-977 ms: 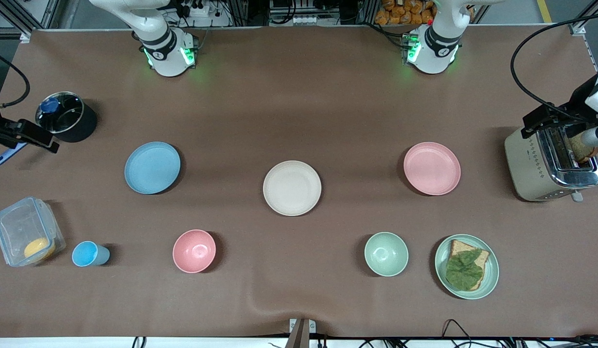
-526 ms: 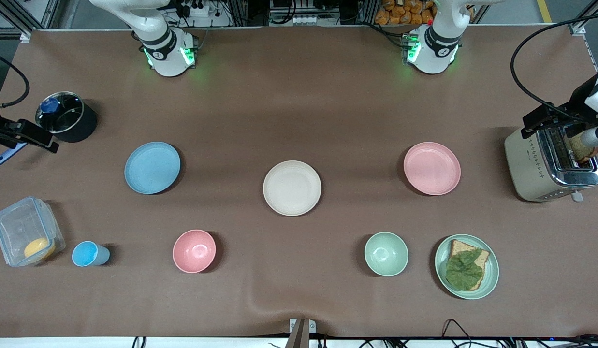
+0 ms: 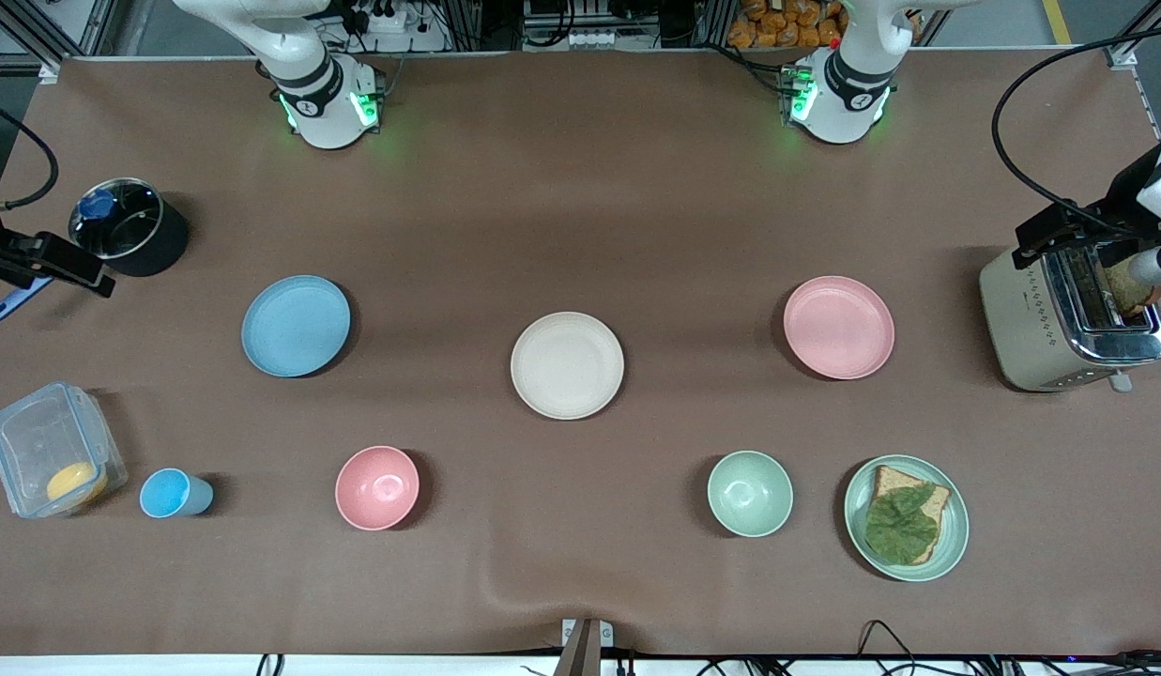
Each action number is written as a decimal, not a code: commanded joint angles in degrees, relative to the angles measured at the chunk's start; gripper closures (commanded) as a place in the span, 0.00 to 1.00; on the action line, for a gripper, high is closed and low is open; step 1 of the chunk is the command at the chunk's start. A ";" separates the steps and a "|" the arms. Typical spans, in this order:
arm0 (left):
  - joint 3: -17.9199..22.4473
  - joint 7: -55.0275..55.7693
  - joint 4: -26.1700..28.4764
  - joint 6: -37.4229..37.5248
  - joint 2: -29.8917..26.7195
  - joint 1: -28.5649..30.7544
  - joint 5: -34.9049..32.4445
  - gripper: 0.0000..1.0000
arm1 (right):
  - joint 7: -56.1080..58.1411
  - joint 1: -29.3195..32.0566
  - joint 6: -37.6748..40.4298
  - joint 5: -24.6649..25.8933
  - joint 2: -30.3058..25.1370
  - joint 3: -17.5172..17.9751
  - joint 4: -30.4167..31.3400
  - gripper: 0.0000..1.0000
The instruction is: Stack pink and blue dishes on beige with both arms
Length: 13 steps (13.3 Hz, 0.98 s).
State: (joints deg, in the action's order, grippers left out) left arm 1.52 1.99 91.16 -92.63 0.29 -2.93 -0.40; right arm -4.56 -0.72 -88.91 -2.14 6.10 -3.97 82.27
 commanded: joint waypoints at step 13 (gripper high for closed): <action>0.07 -1.03 -0.55 1.84 5.48 0.90 0.31 0.00 | 6.02 8.53 -0.17 -1.46 5.15 0.81 11.38 0.00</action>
State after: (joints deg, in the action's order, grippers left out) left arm 1.57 1.99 91.48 -91.93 1.43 -2.75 -0.40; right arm -1.91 5.90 -84.90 -2.42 11.73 -4.17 87.77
